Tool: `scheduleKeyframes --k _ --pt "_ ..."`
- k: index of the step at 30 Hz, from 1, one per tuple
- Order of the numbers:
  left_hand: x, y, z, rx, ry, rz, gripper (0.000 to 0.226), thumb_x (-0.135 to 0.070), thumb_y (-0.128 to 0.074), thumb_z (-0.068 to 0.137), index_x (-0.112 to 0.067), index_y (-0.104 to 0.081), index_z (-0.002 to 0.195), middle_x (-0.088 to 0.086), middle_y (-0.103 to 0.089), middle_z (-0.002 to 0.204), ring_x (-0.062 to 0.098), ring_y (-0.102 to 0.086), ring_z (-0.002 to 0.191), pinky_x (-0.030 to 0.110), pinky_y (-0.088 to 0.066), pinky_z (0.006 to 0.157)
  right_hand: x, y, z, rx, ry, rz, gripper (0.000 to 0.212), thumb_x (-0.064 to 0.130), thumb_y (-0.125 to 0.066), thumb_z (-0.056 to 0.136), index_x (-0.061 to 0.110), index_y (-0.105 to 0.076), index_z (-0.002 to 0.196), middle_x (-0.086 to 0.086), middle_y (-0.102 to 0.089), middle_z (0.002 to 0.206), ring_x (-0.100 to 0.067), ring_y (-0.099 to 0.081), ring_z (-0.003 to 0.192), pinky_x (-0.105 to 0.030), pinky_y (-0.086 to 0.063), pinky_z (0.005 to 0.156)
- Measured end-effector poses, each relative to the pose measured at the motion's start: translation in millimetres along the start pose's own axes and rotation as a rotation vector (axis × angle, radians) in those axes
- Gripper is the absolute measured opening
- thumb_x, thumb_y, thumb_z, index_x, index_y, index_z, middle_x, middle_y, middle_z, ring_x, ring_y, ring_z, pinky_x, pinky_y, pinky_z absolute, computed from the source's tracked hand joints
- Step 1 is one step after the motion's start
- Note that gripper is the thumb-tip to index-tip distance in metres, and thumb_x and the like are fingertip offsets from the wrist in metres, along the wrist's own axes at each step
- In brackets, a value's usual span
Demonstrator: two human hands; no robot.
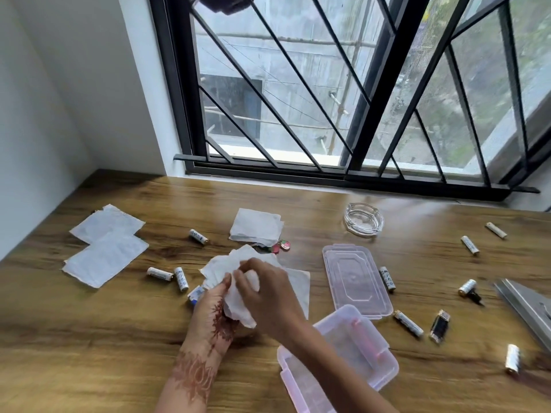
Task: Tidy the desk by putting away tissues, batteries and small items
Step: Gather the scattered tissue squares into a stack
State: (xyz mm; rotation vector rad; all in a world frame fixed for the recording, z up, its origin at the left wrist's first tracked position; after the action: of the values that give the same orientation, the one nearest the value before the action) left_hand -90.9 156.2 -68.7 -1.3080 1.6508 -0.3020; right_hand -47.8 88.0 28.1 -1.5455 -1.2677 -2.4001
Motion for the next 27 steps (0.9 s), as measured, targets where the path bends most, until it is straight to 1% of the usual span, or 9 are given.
scheduleKeyframes --k 3,7,10,14,18,20,23,25,27 --pt "-12.9 9.2 1.5 -0.058 -0.062 -0.009 0.021 -0.017 -0.047 0.093 -0.007 -0.060 0.106 0.010 -0.074 0.077 0.020 -0.071 0.065 0.035 -0.058 0.053 -16.5 23.9 15.2 -0.096 -0.054 -0.013 0.017 0.023 -0.057 0.089 0.010 -0.066 0.095 -0.005 -0.070 0.096 -0.016 -0.062 0.087 -0.028 -0.044 0.070" --pt "-22.7 9.0 -0.1 -0.083 -0.075 -0.034 0.015 -0.016 -0.045 0.095 -0.010 -0.058 0.092 0.006 -0.072 0.060 0.017 -0.069 0.052 0.028 -0.052 0.038 -73.7 42.8 37.3 -0.063 -0.212 -0.172 0.020 0.020 -0.062 0.084 0.006 -0.066 0.098 -0.003 -0.068 0.099 -0.016 -0.060 0.091 -0.023 -0.039 0.071" --pt "-26.9 10.6 0.0 -0.060 -0.067 -0.065 0.016 -0.017 -0.046 0.094 -0.009 -0.059 0.092 0.007 -0.073 0.064 0.019 -0.070 0.056 0.030 -0.053 0.040 -120.1 43.8 42.4 0.031 -0.370 -0.256 0.025 0.021 -0.067 0.079 0.005 -0.064 0.098 -0.010 -0.066 0.102 -0.020 -0.058 0.091 -0.025 -0.041 0.072" --pt "-32.0 16.8 5.7 -0.046 -0.080 -0.059 0.016 -0.016 -0.044 0.095 -0.010 -0.059 0.095 0.006 -0.073 0.065 0.018 -0.070 0.056 0.031 -0.055 0.043 -142.2 39.2 42.7 0.089 -0.431 -0.335 0.022 0.021 -0.071 0.073 0.010 -0.062 0.090 -0.007 -0.065 0.098 -0.018 -0.057 0.086 -0.030 -0.046 0.072" --pt "-40.4 19.3 11.8 0.022 -0.086 -0.066 0.025 -0.019 -0.041 0.094 -0.013 -0.064 0.104 0.007 -0.075 0.088 0.020 -0.072 0.074 0.037 -0.059 0.061 -142.4 31.0 46.3 0.144 -0.460 -0.398 0.012 0.020 -0.066 0.076 0.016 -0.055 0.078 -0.006 -0.064 0.097 -0.022 -0.059 0.091 -0.031 -0.045 0.070" --pt "-44.6 21.4 16.2 0.015 -0.080 -0.069 0.031 -0.021 -0.043 0.094 -0.012 -0.072 0.093 0.008 -0.072 0.098 0.022 -0.072 0.076 0.040 -0.057 0.066 -140.9 27.2 49.1 0.168 -0.454 -0.416 0.010 0.016 -0.061 0.079 0.016 -0.053 0.073 -0.007 -0.063 0.094 -0.023 -0.059 0.090 -0.032 -0.046 0.070" --pt "-50.4 16.0 17.8 0.027 -0.071 -0.076 0.026 -0.021 -0.041 0.095 -0.011 -0.066 0.094 0.009 -0.074 0.086 0.022 -0.072 0.067 0.037 -0.058 0.055 -139.3 27.7 52.5 0.137 -0.446 -0.324 0.022 0.015 -0.058 0.080 0.020 -0.046 0.062 -0.002 -0.057 0.079 -0.021 -0.056 0.079 -0.027 -0.041 0.060" --pt "-53.7 12.7 18.4 0.040 -0.083 -0.076 0.023 -0.021 -0.040 0.096 -0.011 -0.060 0.101 0.007 -0.074 0.074 0.021 -0.071 0.063 0.034 -0.057 0.048 -136.0 35.5 53.6 0.039 -0.482 -0.116 0.023 0.014 -0.060 0.080 0.019 -0.047 0.061 0.000 -0.053 0.067 -0.016 -0.051 0.067 -0.024 -0.038 0.052" --pt "-54.4 9.5 20.1 0.051 -0.078 -0.093 0.023 -0.021 -0.040 0.096 -0.012 -0.060 0.105 0.007 -0.074 0.075 0.022 -0.071 0.064 0.034 -0.057 0.047 -129.9 45.1 54.6 -0.067 -0.518 0.145 0.022 0.011 -0.062 0.080 0.016 -0.051 0.062 0.001 -0.051 0.063 -0.013 -0.047 0.061 -0.025 -0.039 0.057"
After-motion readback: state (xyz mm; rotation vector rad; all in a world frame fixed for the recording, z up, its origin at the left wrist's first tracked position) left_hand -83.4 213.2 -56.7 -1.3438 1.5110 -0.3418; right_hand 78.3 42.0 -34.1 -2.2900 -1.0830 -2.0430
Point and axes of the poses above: each hand's wrist, its own z-axis towards the middle knuckle, its own y-axis out of the back of the hand, x = y × z, the point moved 7 cm from there along z, towards the middle knuckle
